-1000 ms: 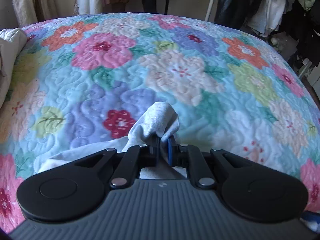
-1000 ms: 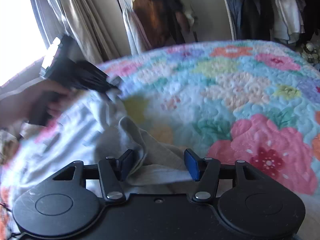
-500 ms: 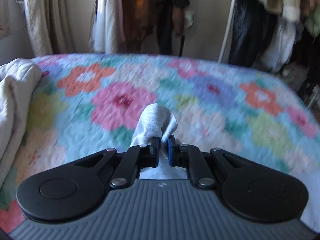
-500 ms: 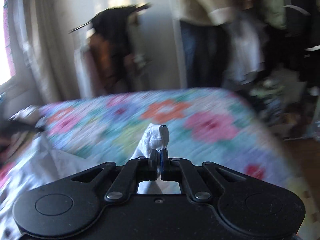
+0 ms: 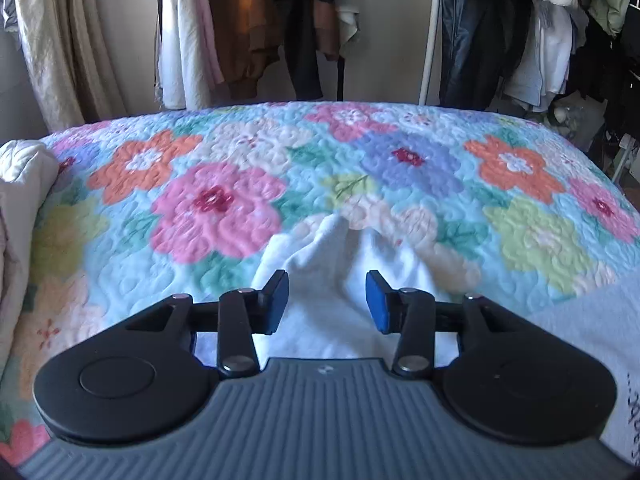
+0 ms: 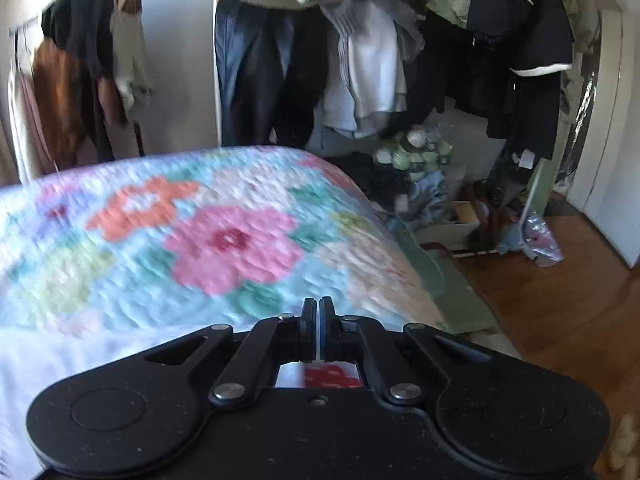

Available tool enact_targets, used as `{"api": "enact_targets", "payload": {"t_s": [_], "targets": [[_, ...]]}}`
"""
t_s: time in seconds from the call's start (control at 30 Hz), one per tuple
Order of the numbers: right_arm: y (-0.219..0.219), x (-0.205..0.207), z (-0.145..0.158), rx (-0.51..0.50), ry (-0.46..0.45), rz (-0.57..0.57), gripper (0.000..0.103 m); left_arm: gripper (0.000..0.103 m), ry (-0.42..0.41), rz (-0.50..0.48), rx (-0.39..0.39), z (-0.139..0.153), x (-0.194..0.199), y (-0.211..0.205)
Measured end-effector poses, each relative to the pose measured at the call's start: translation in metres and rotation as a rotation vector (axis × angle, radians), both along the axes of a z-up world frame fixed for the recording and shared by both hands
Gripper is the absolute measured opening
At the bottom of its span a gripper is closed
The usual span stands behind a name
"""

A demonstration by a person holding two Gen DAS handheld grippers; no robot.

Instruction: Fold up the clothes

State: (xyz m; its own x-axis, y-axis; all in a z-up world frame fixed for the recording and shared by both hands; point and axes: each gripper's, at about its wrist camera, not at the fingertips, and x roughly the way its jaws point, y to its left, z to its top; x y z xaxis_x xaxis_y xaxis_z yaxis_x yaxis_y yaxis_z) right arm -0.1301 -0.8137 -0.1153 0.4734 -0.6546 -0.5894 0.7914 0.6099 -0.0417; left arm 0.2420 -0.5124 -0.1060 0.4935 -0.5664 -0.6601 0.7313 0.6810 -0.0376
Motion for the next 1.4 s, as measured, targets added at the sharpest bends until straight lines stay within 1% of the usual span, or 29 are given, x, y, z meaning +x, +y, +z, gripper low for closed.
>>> {"api": "enact_targets", "payload": {"t_s": [0.07,0.1,0.13,0.2,0.3,0.37,0.43,0.47,0.5,0.53,0.6,0.63,0.67,0.7,0.73,0.77,0.8,0.83,0.87,0.9,0.97,1.07,1.13,1.2,1.23,1.27,1.3,1.33,1.4], "targets": [[0.0,-0.004,0.002,0.026,-0.024,-0.005,0.006,0.044,0.004,-0.032,-0.003,0.003,0.002,0.018],[0.006,-0.005,0.007,0.047,-0.055,0.021,0.009,0.047,-0.006,-0.043,0.008,0.004,0.004,0.027],[0.013,-0.004,0.011,0.068,-0.081,0.058,0.01,0.048,-0.009,-0.032,0.021,0.004,0.006,0.039],[0.034,0.012,0.019,0.102,-0.105,0.164,0.013,0.05,0.04,0.0,0.033,0.002,0.013,0.061],[0.069,0.055,0.026,0.176,-0.117,0.342,0.015,0.05,0.08,-0.005,0.026,-0.006,0.024,0.094],[0.097,0.09,0.027,0.263,-0.136,0.452,0.022,0.05,0.104,0.015,0.043,-0.014,0.032,0.113],[0.126,0.124,0.025,0.35,-0.153,0.539,0.028,0.05,0.192,0.033,0.046,-0.027,0.043,0.127],[0.141,0.14,0.024,0.385,-0.153,0.58,0.028,0.052,0.236,0.042,0.046,-0.033,0.048,0.133],[0.156,0.156,0.023,0.412,-0.15,0.623,0.028,0.06,0.28,0.051,0.043,-0.042,0.053,0.137],[0.171,0.171,0.022,0.439,-0.147,0.665,0.028,0.064,0.306,0.069,0.032,-0.048,0.055,0.139],[0.197,0.201,0.022,0.482,-0.142,0.726,0.028,0.068,0.299,0.111,-0.019,-0.055,0.048,0.146],[0.208,0.215,0.021,0.508,-0.142,0.738,0.028,0.068,0.272,0.106,-0.024,-0.055,0.042,0.146],[0.218,0.229,0.021,0.531,-0.144,0.744,0.028,0.061,0.246,0.076,-0.022,-0.055,0.035,0.146],[0.226,0.242,0.021,0.551,-0.144,0.745,0.028,0.034,0.231,0.036,-0.019,-0.054,0.028,0.147],[0.234,0.256,0.022,0.564,-0.134,0.751,0.028,0.016,0.241,0.005,-0.021,-0.054,0.021,0.147],[0.244,0.269,0.024,0.558,-0.114,0.759,0.032,0.004,0.268,-0.012,-0.033,-0.054,0.015,0.149],[0.254,0.28,0.026,0.542,-0.091,0.765,0.035,0.004,0.273,-0.026,-0.066,-0.052,0.006,0.152],[0.264,0.29,0.027,0.516,-0.067,0.77,0.042,0.004,0.261,-0.046,-0.09,-0.048,-0.006,0.155],[0.274,0.299,0.029,0.481,-0.043,0.776,0.049,0.004,0.227,-0.081,-0.11,-0.043,-0.02,0.156],[0.281,0.307,0.031,0.441,-0.021,0.782,0.05,0.004,0.194,-0.116,-0.127,-0.038,-0.035,0.158],[0.292,0.322,0.031,0.368,0.022,0.789,0.053,0.004,0.13,-0.181,-0.119,-0.032,-0.062,0.159],[0.3,0.348,0.02,0.338,0.108,0.794,0.06,0.004,0.079,-0.284,-0.092,-0.034,-0.092,0.157],[0.307,0.36,0.008,0.308,0.183,0.814,0.06,0.004,0.075,-0.318,-0.064,-0.04,-0.1,0.152],[0.315,0.366,-0.008,0.247,0.271,0.834,0.059,0.004,0.076,-0.329,-0.048,-0.044,-0.103,0.152],[0.316,0.363,-0.014,0.217,0.292,0.838,0.048,0.004,0.082,-0.327,-0.05,-0.045,-0.103,0.153],[0.313,0.358,-0.018,0.214,0.288,0.832,0.007,0.004,0.084,-0.323,-0.054,-0.044,-0.102,0.156],[0.308,0.352,-0.021,0.23,0.269,0.816,0.003,0.005,0.086,-0.318,-0.059,-0.044,-0.102,0.158],[0.3,0.343,-0.021,0.25,0.224,0.797,0.003,0.005,0.088,-0.314,-0.064,-0.042,-0.101,0.16],[0.279,0.319,-0.016,0.299,0.087,0.753,0.003,0.006,0.092,-0.306,-0.074,-0.04,-0.098,0.163]]}}
